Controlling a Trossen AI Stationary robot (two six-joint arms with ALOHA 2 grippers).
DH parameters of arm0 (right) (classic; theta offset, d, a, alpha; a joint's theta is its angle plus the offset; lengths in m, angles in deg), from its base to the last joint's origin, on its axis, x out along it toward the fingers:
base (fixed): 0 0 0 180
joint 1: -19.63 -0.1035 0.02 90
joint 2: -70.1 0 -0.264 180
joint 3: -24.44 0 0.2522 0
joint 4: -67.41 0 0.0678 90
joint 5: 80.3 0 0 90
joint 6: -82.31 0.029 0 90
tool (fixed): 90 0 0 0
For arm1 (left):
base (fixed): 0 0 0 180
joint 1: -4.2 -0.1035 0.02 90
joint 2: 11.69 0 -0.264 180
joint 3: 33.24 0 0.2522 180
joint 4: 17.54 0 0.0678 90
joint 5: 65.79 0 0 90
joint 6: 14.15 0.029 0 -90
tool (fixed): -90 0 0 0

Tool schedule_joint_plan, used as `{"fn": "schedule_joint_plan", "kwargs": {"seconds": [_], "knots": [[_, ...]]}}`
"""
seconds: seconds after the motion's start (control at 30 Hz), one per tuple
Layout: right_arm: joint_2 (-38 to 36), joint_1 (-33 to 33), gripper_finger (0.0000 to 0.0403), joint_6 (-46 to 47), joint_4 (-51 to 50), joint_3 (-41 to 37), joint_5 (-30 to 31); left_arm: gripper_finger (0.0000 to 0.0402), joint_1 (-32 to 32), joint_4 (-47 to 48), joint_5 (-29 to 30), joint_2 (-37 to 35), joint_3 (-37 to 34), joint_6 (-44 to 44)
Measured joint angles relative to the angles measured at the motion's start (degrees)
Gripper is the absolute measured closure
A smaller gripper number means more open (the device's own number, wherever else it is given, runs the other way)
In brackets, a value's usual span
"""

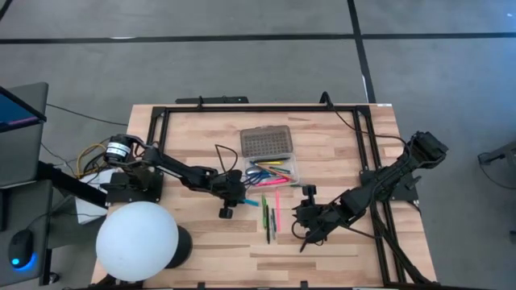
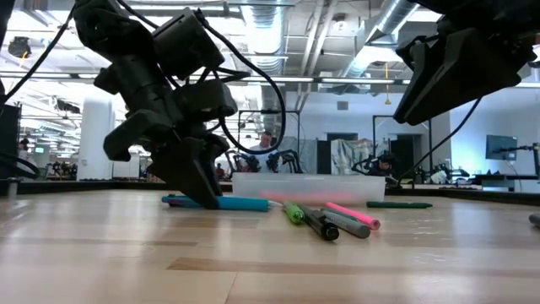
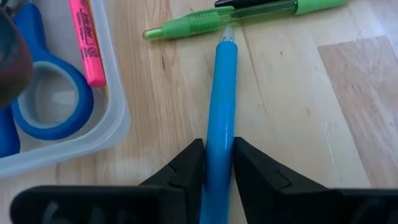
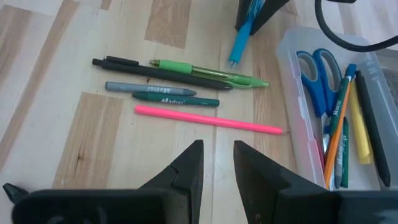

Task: Pick & place school supplies into a supply box
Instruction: Put the light blue pen into the supply box

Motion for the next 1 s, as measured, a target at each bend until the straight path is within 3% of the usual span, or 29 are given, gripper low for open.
{"fn": "schedule_joint_plan", "kwargs": {"seconds": [0.23, 0.5, 0.77, 1.0], "knots": [[0.0, 0.0, 0.0321, 0.0, 0.0, 0.0, 0.0, 0.0359, 0.3, 2.2, -0.5, -2.2, -0.2, 1.8], [0.0, 0.0, 0.0321, 0.0, 0.0, 0.0, 0.0, 0.0339, 0.4, 5.9, 0.8, -4.7, -0.5, 1.9], [0.0, 0.0, 0.0321, 0.0, 0.0, 0.0, 0.0, 0.0357, 0.5, 5.6, 2.7, -4.8, -0.4, 2.9], [0.0, 0.0, 0.0321, 0.0, 0.0, 0.0, 0.0, 0.0348, 1.2, 4.4, 3.5, -4.8, -0.4, 4.1]]}}
